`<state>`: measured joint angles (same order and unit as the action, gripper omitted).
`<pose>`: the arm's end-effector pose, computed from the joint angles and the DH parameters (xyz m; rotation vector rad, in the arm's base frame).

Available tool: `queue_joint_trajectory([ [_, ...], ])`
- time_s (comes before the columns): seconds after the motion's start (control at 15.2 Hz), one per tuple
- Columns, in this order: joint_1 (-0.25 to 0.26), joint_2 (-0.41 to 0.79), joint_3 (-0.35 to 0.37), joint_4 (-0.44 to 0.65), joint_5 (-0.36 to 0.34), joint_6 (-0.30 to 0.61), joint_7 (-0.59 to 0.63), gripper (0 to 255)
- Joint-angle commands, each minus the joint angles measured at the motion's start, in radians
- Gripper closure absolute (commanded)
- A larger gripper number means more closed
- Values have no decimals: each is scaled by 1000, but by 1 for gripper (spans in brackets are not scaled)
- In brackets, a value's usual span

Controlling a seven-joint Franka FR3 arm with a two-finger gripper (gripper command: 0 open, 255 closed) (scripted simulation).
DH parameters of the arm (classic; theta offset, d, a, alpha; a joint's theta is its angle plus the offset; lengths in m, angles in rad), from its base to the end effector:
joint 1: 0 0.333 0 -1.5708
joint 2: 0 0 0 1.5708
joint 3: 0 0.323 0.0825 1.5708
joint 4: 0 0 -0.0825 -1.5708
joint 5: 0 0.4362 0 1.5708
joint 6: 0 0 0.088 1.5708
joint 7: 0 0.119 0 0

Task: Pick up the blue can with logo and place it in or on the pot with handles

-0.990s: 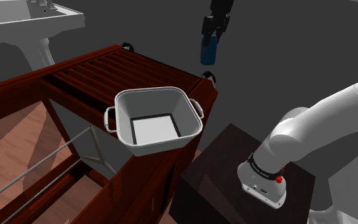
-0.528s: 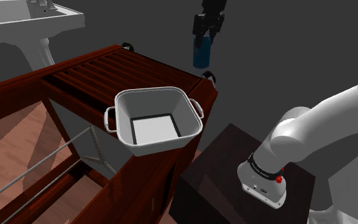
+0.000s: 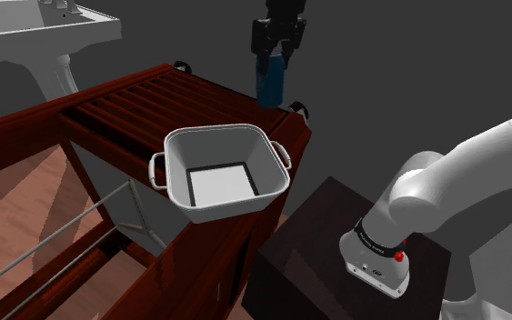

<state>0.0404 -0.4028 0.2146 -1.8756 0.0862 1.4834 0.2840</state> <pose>0.4450 0.1478 0.6637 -3.1383 0.0596 -0.0021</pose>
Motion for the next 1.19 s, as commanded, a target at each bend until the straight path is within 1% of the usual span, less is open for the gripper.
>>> queue_joint_trajectory([
  [0.0, 15, 14, 40, 22, 12, -5, 57, 255],
  [0.33, 50, 70, 135, 101, 28, -19, 190, 255],
  [0.59, 78, 143, 220, 191, 24, -31, 310, 255],
  [1.12, 83, 103, 218, 43, 39, 78, 296, 255],
])
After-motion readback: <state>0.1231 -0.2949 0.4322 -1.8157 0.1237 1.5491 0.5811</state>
